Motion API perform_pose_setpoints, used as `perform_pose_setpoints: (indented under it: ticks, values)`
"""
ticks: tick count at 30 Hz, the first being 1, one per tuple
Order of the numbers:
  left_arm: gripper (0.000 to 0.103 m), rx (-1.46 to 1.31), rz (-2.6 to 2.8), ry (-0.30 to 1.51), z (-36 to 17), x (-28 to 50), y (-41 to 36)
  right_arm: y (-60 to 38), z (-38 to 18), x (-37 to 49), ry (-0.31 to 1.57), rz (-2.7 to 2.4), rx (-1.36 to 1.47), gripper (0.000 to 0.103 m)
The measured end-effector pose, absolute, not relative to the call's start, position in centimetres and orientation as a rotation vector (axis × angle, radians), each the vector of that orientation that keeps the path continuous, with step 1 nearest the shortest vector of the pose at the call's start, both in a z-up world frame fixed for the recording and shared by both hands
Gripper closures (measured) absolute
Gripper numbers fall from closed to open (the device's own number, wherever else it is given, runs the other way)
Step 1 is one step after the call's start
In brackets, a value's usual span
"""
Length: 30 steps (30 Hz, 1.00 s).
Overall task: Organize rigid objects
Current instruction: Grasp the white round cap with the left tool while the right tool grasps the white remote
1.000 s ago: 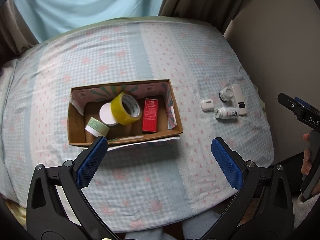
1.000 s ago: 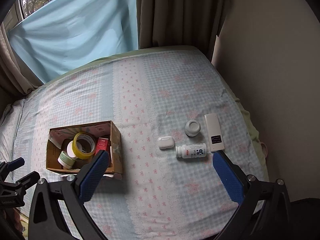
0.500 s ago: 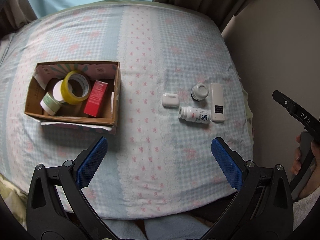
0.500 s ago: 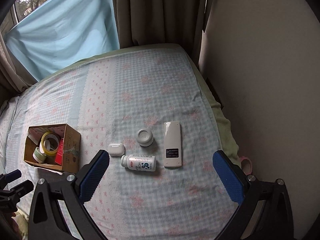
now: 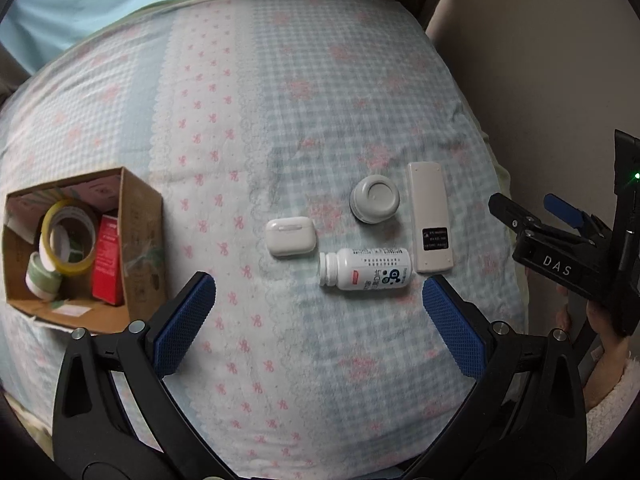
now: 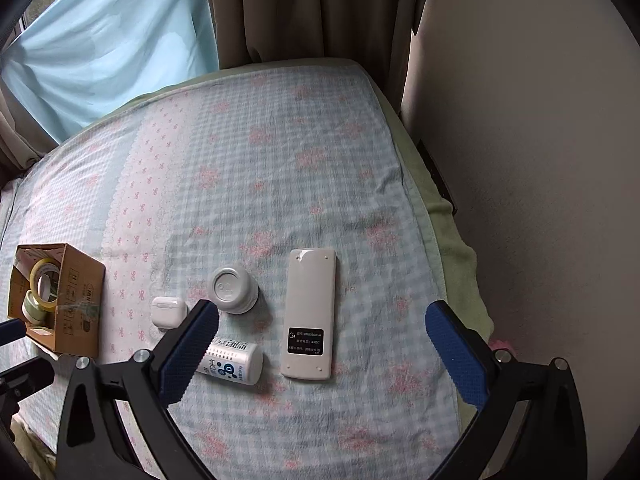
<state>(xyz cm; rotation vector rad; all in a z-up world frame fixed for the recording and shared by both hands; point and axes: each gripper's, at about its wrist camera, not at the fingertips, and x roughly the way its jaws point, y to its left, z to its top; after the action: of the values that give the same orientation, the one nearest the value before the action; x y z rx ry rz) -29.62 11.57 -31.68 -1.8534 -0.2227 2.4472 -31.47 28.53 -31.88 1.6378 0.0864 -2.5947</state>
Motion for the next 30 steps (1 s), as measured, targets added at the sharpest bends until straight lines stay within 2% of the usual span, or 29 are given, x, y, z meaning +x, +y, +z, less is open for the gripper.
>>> perform_pose_setpoints:
  ticks: [6, 11, 14, 17, 19, 22, 27, 30]
  values:
    - [0.0, -1.819, 2.312, 0.011, -38.9, -34.0, 15.6, 28.4, -38.2, -32.9, 0.132, -2.566, 1.721, 0.0]
    - [0.0, -1.724, 2.213, 0.252, -43.1, -36.0, 18.7, 28.3, -41.4, -34.0, 0.098, -2.497, 1.83, 0.0]
    - [0.0, -1.676, 2.181, 0.348, -44.9, -37.1, 19.8, 28.0, -43.0, -34.6, 0.119, -2.462, 1.905, 0.011]
    - [0.002, -1.654, 2.154, 0.368, -46.2, -37.8, 20.2, 27.9, -44.4, -35.3, 0.127, -2.432, 1.974, 0.019]
    - [0.006, -1.639, 2.135, 0.373, -46.8, -38.0, 20.3, 28.0, -45.1, -35.7, 0.09, -2.407, 2.005, 0.023]
    - [0.012, -1.598, 2.111, 0.403, -47.3, -38.1, 20.7, 27.9, -45.4, -36.0, 0.041, -2.391, 2.012, 0.024]
    - [0.017, -1.525, 2.077, 0.513, -47.8, -38.1, 22.1, 27.0, -45.6, -36.3, 0.099, -2.387, 2.018, 0.03]
    - [0.032, -1.538, 2.07, 0.487, -48.1, -38.9, 22.3, 27.1, -45.8, -36.4, 0.054, -2.384, 2.035, 0.038]
